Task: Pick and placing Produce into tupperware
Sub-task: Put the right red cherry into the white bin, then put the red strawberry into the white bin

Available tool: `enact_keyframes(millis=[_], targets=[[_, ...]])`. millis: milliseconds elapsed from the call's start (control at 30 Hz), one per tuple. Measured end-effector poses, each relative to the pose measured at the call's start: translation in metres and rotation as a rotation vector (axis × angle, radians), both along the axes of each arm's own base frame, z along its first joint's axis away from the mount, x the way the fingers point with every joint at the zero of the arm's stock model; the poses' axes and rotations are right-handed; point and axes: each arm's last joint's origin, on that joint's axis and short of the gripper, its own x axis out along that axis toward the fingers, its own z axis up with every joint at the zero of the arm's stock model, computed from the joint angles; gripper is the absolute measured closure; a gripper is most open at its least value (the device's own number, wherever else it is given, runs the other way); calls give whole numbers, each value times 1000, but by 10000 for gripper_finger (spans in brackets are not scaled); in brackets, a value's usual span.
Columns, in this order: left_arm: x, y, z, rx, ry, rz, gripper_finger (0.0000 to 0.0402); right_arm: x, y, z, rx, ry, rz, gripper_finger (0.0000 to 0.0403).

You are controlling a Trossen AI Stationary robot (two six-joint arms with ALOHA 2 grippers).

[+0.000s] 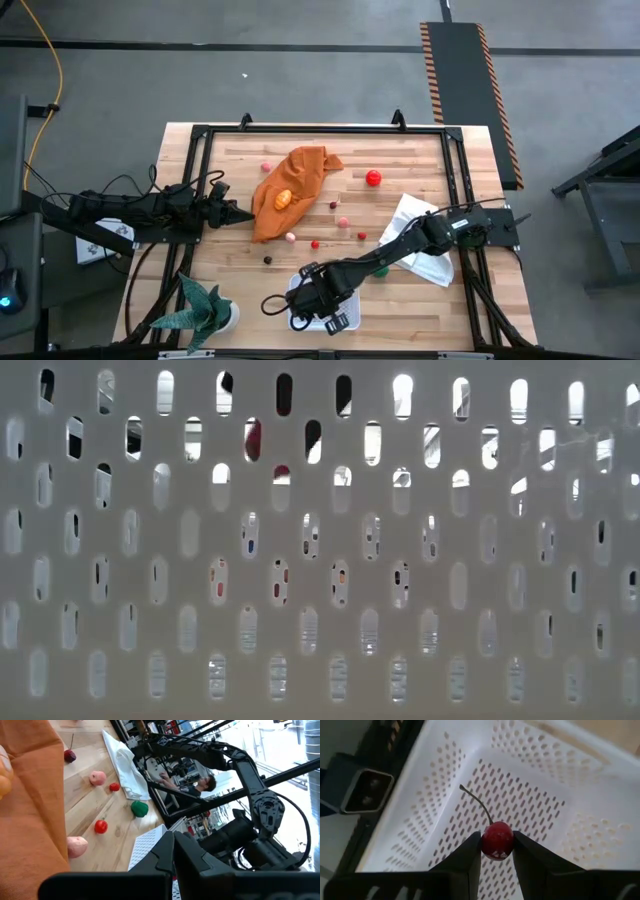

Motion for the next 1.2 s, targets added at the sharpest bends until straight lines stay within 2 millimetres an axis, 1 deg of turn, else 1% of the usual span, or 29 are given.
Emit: enact_keyframes(millis=[200, 433, 633, 767, 1067, 1200], targets=[[0, 0, 0, 0, 0, 0, 401, 4, -2, -13, -3, 28, -23, 313], [0, 0, 0, 0, 0, 0, 401, 6, -3, -18, -4, 36, -34, 313], [0, 0, 0, 0, 0, 0, 401, 7, -6, -26, -12, 79, -53, 310], [0, 0, 0, 0, 0, 0, 401, 6, -6, -29, -6, 95, -34, 293], [0, 0, 0, 0, 0, 0, 401, 7, -5, -29, 2, 91, -24, 234], [0, 0, 0, 0, 0, 0, 401, 7, -5, -29, 2, 91, -22, 225]])
